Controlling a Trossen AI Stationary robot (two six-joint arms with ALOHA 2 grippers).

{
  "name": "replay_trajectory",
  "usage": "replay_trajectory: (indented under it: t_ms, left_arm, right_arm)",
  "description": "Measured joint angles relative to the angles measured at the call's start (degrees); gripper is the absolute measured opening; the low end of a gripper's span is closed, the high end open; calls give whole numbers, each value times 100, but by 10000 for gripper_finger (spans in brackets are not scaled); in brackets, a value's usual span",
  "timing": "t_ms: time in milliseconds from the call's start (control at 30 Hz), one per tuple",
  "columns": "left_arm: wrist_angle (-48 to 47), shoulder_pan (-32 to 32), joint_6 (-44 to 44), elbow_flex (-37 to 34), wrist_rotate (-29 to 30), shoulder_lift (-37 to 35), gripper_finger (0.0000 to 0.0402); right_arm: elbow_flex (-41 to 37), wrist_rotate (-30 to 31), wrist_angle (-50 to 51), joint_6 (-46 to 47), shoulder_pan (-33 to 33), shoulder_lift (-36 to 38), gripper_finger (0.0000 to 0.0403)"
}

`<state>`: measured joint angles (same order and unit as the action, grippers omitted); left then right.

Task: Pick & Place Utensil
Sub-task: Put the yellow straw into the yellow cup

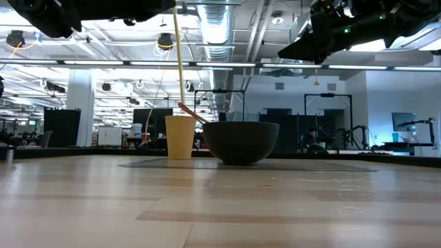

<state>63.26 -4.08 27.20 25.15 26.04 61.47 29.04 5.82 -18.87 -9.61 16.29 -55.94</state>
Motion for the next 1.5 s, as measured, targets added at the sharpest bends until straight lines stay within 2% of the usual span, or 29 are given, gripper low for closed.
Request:
replay_trajectory:
  t_ms: [300, 900, 1200, 1500]
  left_arm:
    - [-46, 0, 2, -213, 252, 9, 12]
    - [-76, 0, -65, -808, 267, 9, 12]
    - [-138, 0, -70, -857, 267, 9, 12]
    - [-191, -156, -654, -859, 265, 190, 12]
  right_arm:
    - [0, 0, -2, 0, -1, 0, 42]
    - [0, 0, -2, 2, -4, 0, 42]
    - [0, 0, -2, 4, -4, 0, 42]
    - [0, 1, -2, 7, -4, 0, 42]
